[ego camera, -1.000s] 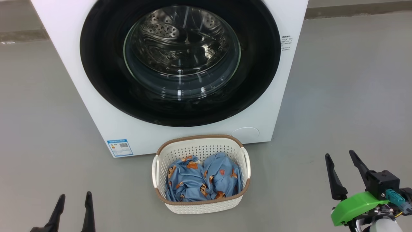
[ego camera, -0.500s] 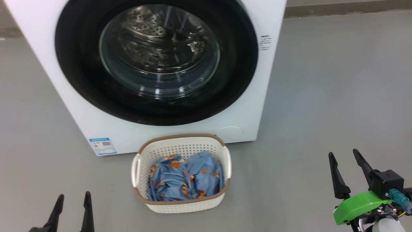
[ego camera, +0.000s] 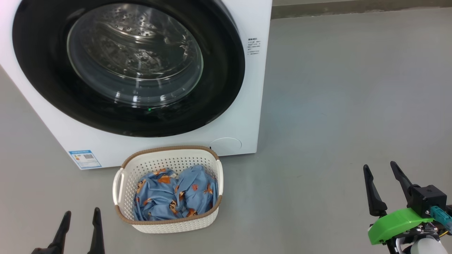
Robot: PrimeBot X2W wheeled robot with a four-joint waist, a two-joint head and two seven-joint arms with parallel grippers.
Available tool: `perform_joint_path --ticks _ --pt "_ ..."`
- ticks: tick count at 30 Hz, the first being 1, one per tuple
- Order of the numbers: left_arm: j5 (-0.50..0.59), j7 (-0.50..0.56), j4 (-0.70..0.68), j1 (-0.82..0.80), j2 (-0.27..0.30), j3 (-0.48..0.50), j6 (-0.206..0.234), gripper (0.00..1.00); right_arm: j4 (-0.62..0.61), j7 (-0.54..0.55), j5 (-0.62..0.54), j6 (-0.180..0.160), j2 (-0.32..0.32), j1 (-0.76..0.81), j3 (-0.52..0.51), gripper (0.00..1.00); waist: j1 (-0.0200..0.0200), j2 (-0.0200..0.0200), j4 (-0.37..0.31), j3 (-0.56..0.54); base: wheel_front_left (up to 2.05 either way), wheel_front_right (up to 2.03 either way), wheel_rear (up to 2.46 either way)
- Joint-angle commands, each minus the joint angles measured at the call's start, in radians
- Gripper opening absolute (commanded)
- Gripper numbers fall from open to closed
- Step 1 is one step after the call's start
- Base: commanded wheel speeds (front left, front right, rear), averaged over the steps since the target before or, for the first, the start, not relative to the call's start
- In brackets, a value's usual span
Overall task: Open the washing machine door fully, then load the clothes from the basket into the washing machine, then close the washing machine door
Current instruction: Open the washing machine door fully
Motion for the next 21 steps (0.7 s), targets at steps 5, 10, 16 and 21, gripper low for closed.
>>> perform_joint_path --ticks 5,10,16,21 --pt "0.002 -0.012 -0.036 -0.042 0.012 0.032 -0.003 1.0 -0.025 -0.012 -0.002 -0.001 -0.004 -0.028 0.025 1.0 0.0 0.0 0.0 0.001 0.11 0.11 -0.22" --pt "0.0 -0.012 -0.048 -0.033 0.011 0.022 -0.003 1.0 -0.023 -0.012 0.005 -0.001 -0.007 -0.033 0.028 1.0 0.0 0.0 -0.001 0.001 0.0 0.0 0.0" --pt "0.007 -0.012 -0.049 -0.03 0.012 0.018 -0.003 1.0 -0.026 -0.012 0.032 -0.001 -0.002 -0.037 0.032 1.0 0.0 0.0 -0.002 0.001 0.0 0.0 0.0" --pt "0.013 -0.012 -0.059 -0.026 0.011 0.019 -0.003 1.0 -0.033 -0.012 0.072 -0.001 0.005 -0.05 0.027 1.0 0.0 0.0 0.0 0.004 0.0 0.0 0.0"
